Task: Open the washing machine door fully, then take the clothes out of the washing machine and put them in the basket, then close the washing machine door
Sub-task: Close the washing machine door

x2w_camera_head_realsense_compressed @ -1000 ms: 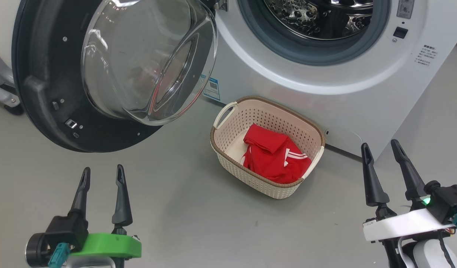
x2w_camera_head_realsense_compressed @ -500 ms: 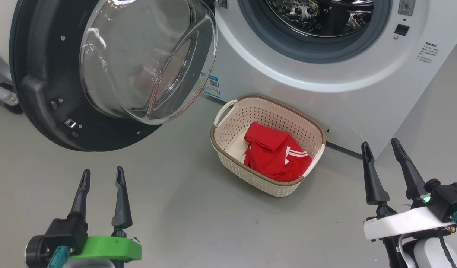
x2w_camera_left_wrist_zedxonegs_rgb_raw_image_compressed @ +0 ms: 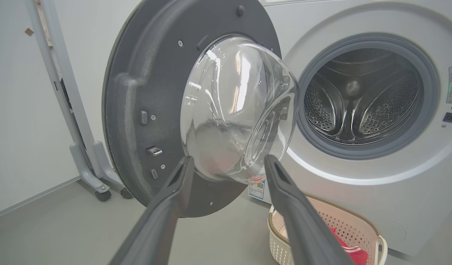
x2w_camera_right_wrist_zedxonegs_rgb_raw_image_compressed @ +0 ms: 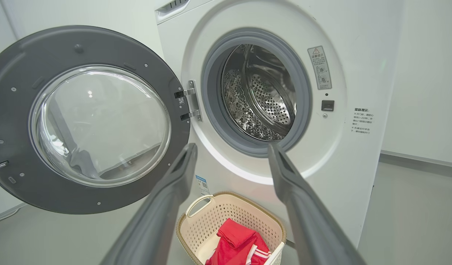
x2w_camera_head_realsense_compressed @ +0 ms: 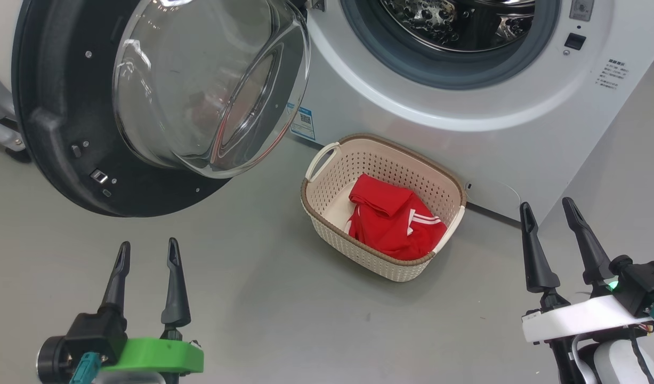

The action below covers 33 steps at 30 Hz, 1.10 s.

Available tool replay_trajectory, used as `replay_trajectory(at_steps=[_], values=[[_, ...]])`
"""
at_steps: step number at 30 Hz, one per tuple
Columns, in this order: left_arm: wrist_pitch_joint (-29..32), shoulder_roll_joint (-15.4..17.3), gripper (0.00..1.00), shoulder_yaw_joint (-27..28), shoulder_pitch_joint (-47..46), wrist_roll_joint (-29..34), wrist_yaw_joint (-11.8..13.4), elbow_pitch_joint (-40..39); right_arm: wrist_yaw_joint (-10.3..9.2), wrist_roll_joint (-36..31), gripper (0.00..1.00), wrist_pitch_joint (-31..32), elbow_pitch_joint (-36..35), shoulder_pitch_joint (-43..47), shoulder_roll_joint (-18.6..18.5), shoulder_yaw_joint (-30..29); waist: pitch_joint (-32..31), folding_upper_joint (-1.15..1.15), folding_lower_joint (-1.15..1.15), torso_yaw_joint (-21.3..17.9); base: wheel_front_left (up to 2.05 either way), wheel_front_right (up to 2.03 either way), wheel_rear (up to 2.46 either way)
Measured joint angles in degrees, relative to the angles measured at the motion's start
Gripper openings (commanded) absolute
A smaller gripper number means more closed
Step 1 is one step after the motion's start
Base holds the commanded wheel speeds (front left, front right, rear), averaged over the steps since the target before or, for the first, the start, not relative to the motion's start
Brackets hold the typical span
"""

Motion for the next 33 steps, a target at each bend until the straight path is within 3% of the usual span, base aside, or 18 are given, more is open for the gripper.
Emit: replay_trajectory(at_steps=[12, 13, 14, 15, 33], values=[[0.0, 0.0, 1.0, -0.2, 0.0, 0.0, 0.0, -0.1, -0.07, 0.0, 1.0, 0.0, 0.1, 0.0, 0.0, -0.1, -0.1, 0.0, 0.0, -0.1, 0.0, 0.0, 0.0], [0.0, 0.0, 0.68, -0.3, 0.0, 0.0, 0.0, -0.1, -0.07, 0.0, 1.0, 0.0, 0.1, 0.0, 0.0, -0.1, -0.1, 0.0, 0.0, -0.1, 0.0, 0.0, 0.0], [0.0, 0.0, 0.28, -0.3, 0.0, 0.0, 0.0, -0.1, -0.07, 0.0, 1.0, 0.0, 0.1, 0.0, 0.0, -0.1, -0.1, 0.0, 0.0, -0.1, 0.0, 0.0, 0.0], [0.0, 0.0, 0.0, -0.3, 0.0, 0.1, 0.0, -0.1, -0.08, 0.0, 1.0, 0.0, 0.1, 0.0, 0.0, -0.1, -0.1, 0.0, 0.0, -0.1, 0.0, 0.0, 0.0], [0.0, 1.0, 0.0, 2.8, -0.1, 0.6, 0.1, -3.8, -0.36, 0.0, 1.0, 0.0, -1.3, 0.0, -0.2, -0.2, 1.6, 0.0, 0.0, 0.0, 0.0, 0.0, 0.0]])
